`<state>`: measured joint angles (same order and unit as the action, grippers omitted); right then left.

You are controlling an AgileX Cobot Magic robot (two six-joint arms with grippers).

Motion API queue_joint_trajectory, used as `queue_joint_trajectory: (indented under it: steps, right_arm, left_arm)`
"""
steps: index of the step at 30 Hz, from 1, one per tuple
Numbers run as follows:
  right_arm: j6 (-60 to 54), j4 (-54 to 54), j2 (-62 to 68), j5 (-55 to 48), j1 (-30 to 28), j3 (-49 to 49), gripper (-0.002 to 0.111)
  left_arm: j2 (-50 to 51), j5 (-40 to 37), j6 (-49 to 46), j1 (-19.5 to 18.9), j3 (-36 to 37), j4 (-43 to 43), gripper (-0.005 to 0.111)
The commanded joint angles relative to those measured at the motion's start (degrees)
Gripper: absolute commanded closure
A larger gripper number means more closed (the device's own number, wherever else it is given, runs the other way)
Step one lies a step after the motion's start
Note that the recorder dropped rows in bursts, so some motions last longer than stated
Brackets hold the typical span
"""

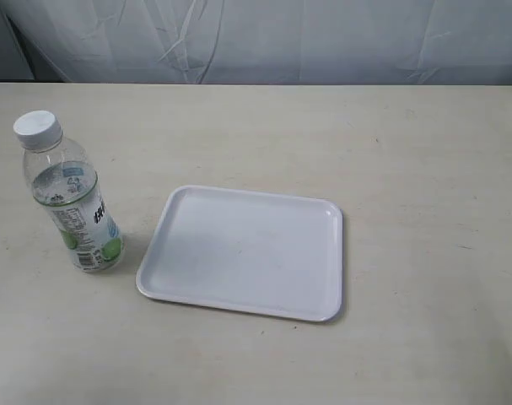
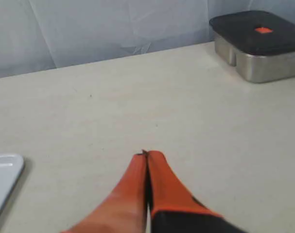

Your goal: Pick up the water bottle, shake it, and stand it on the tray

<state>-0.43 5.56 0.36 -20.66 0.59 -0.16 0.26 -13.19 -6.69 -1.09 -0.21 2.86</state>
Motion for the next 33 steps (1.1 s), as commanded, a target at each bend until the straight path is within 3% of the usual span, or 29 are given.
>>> queue_joint_trajectory:
  steps: [1,7,11,14,15,20,24,27,31,33]
  right_arm:
    - [1.6,6.4,-0.4,12.9,0.2,0.2,0.109]
    - [6.6,38.4,-0.4,34.7,0.2,0.2,0.109]
    - [8.7,45.3,-0.4,45.6,0.2,0.2,0.109]
    - [19.7,43.6,-0.4,40.3,0.2,0.2,0.109]
    - [25.6,36.9,-0.4,34.3,0.2,-0.8,0.109]
    - [26.0,1.5,3.4,33.3,0.2,-11.0,0.109]
    - [26.0,-12.7,15.4,28.5,0.4,-23.4,0.109]
    - [26.1,-26.3,33.3,35.4,6.4,-33.6,0.109]
    - [39.3,-50.7,52.9,43.8,18.6,-36.6,0.109]
    - [40.0,-56.9,63.8,51.0,23.7,-36.6,0.109]
  left_arm:
    - [-0.3,-0.1,0.2,0.0,0.2,-0.2,0.106]
    - [-0.3,-0.1,0.2,0.0,0.2,-0.2,0.106]
    - [-0.3,-0.1,0.2,0.0,0.2,-0.2,0.106]
    - [-0.3,-0.1,0.2,0.0,0.2,-0.2,0.106]
    - [-0.3,-0.1,0.2,0.0,0.2,-0.2,0.106]
    - [-0.3,-0.1,0.2,0.0,0.2,-0.2,0.106]
    - [-0.3,-0.1,0.2,0.0,0.2,-0.2,0.106]
    - [-0.3,-0.1,0.2,0.0,0.2,-0.2,0.106]
    - [-0.3,-0.1,0.2,0.0,0.2,-0.2,0.106]
    - [-0.3,-0.1,0.2,0.0,0.2,-0.2,0.106]
